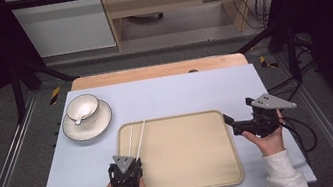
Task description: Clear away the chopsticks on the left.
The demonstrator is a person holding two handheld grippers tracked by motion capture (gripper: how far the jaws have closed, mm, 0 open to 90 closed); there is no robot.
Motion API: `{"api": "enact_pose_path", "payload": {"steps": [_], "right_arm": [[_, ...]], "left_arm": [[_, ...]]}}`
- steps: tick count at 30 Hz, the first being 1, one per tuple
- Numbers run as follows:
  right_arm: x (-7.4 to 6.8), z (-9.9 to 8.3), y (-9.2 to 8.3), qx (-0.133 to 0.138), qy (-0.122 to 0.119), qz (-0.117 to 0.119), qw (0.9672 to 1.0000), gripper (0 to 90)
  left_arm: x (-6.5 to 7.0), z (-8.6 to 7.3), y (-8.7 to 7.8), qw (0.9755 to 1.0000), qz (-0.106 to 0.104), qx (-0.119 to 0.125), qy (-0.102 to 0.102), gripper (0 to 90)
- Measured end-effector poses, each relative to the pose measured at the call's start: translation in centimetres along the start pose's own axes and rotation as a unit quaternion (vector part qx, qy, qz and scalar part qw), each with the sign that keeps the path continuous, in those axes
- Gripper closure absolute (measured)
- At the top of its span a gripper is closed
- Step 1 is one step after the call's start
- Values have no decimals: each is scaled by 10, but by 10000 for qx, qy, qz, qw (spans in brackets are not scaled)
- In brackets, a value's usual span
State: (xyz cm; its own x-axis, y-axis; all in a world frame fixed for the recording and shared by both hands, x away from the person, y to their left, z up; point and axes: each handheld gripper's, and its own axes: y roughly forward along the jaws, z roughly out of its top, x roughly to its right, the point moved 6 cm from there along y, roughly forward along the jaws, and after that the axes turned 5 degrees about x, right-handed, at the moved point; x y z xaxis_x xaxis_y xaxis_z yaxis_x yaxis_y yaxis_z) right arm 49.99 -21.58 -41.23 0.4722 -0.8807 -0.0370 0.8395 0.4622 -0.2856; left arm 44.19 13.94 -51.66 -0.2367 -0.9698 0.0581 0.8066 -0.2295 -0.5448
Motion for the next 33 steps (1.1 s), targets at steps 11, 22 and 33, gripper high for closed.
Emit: {"api": "enact_pose_path", "payload": {"steps": [11,22,33], "right_arm": [[0,0,1,-14,-17,18,10000,26],[0,0,0,-2,4,14,10000,26],[0,1,-1,9,17,22,10000,26]], "left_arm": [[0,0,5,9997,49,-214,59,837],[2,1,6,9996,106,-230,120,833],[4,2,6,9995,48,-260,174,801]]}}
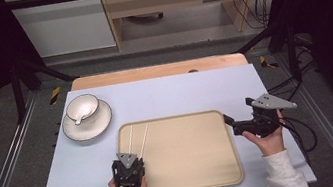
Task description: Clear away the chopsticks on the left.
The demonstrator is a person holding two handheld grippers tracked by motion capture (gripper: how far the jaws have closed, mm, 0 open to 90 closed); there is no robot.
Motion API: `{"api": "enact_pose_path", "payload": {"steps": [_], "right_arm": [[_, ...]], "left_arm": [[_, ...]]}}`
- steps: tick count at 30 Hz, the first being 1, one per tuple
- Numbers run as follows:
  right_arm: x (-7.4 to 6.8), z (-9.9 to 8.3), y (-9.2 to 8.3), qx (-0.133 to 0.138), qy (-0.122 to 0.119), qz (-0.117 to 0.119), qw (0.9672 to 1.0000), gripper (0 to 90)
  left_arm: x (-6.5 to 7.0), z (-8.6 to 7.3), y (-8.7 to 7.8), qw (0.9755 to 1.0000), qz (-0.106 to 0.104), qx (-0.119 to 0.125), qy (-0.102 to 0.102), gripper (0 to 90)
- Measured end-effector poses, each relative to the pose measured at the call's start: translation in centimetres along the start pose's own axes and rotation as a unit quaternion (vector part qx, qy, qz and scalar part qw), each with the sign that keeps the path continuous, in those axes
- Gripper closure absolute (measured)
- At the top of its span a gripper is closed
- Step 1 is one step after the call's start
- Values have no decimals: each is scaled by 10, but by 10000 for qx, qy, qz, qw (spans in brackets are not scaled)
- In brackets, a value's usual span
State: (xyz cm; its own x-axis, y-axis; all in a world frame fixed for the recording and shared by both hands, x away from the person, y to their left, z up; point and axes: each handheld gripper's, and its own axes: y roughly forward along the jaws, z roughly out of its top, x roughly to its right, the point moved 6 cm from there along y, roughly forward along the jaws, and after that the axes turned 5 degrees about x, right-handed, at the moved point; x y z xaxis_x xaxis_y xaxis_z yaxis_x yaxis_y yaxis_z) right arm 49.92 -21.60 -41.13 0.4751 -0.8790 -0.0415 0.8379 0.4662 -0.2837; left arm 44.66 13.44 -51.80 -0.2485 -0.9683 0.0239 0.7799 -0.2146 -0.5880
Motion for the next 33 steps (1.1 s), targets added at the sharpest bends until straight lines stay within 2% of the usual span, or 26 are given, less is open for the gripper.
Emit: {"api": "enact_pose_path", "payload": {"steps": [4,10,16,22,27,29,33], "right_arm": [[0,1,-1,20,15,-11,10000,26],[1,2,-3,49,20,-10,10000,25],[3,3,-5,83,34,-23,10000,25],[4,5,-7,131,60,-35,9999,24],[6,6,-10,174,69,-57,9998,23],[7,7,-11,182,72,-67,9998,23],[8,7,-12,195,74,-97,9997,21]], "left_arm": [[-1,4,-4,9999,-82,57,66,766],[-3,19,-14,9991,-279,270,161,654],[-7,42,-28,9959,-581,596,342,577],[-22,64,-41,9926,-794,793,463,507],[-39,77,-49,9898,-857,931,656,429],[-47,80,-53,9883,-954,1003,635,388],[-66,82,-56,9863,-1071,1191,399,288]]}}
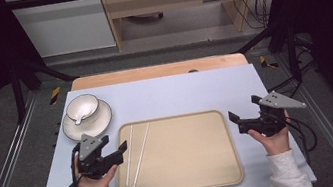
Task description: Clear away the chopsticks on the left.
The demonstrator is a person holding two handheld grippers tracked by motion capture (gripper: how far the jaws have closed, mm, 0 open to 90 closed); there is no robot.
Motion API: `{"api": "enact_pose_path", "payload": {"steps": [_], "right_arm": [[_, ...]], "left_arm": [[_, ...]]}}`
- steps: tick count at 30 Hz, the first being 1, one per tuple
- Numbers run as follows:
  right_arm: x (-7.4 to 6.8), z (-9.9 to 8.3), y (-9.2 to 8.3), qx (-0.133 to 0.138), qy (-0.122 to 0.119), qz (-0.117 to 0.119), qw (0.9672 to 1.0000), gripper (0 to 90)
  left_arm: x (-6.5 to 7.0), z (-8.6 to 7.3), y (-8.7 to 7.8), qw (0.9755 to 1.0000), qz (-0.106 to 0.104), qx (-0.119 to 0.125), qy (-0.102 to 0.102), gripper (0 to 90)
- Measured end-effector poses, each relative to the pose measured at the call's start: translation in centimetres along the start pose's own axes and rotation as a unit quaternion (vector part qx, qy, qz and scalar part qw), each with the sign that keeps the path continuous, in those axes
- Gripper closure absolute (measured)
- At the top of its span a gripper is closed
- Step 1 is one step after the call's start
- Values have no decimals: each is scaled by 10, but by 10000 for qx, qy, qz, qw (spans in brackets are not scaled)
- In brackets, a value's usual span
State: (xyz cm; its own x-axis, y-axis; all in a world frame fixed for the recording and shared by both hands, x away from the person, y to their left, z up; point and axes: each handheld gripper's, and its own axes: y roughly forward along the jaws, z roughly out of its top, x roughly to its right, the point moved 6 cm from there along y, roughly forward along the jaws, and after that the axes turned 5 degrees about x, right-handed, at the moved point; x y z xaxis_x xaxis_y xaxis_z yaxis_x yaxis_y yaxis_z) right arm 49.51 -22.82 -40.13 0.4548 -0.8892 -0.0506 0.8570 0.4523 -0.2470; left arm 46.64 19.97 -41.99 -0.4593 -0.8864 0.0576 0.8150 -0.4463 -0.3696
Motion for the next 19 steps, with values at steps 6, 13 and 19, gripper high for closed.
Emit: {"api": "enact_pose_path", "payload": {"steps": [6,13,19], "right_arm": [[3,1,-2,29,1,-66,10000,17],[7,-1,-3,13,54,-99,9999,17],[12,-2,-5,31,83,-157,9998,17]], "left_arm": [[-20,-7,-9,9997,75,63,209,170],[-39,-27,-13,9998,86,16,168,115],[-54,-36,-16,9999,82,73,-18,110]]}}
